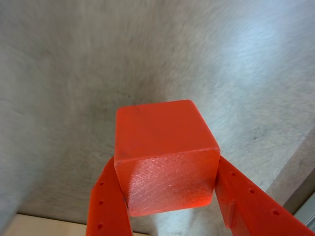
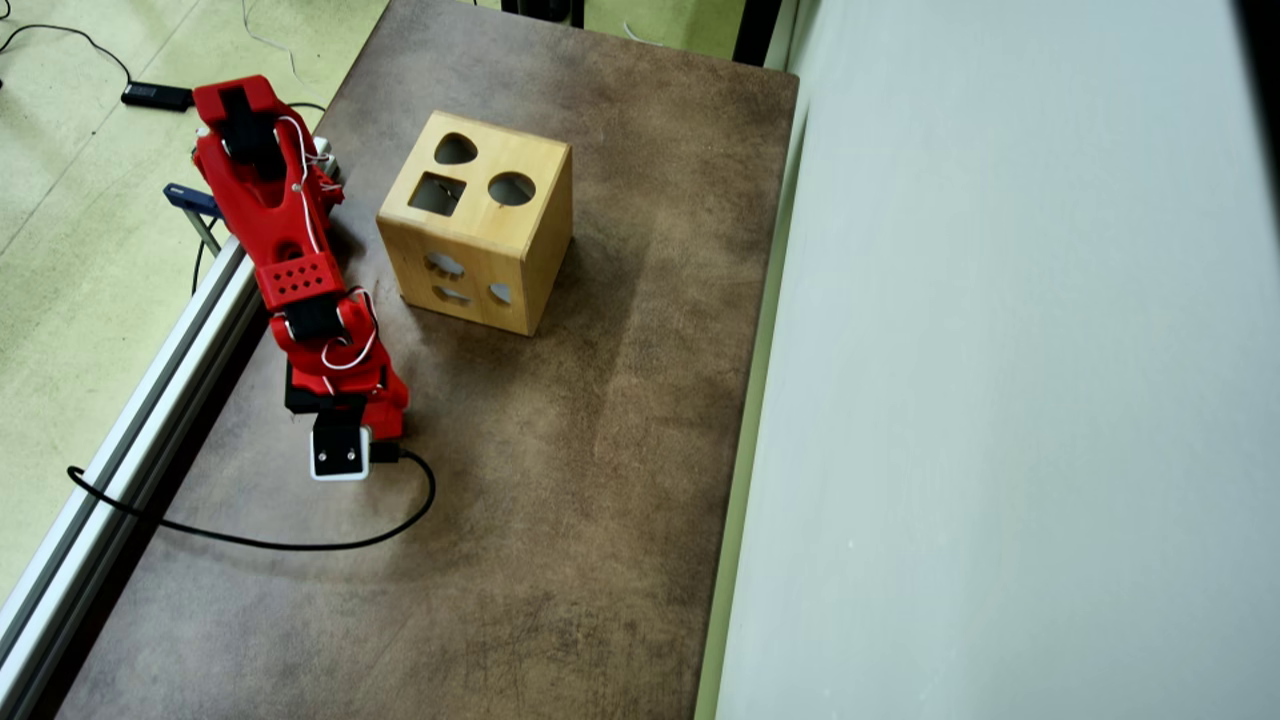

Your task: Pick and place the red cube on the square hole

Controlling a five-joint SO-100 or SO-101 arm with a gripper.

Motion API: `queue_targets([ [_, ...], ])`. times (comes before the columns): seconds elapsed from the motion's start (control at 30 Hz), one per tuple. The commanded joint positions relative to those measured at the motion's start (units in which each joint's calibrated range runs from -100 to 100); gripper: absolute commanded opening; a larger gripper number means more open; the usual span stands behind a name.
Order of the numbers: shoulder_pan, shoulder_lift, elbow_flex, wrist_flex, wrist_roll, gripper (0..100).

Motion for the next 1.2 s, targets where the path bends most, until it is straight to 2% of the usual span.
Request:
queue_targets([
  [0.0,1.1,-8.6,-2.5,0.6,-2.3,4],
  [0.1,1.7,-12.6,-2.5,2.2,-5.3,4],
  [0.37,1.4,-26.0,-2.6,16.2,-12.2,4],
  [0.53,1.4,-35.0,-2.7,20.7,-15.8,4],
  [0.73,0.4,-43.8,-2.7,21.3,-17.6,4],
  [1.17,-16.1,-50.0,-2.6,21.5,-17.3,4],
])
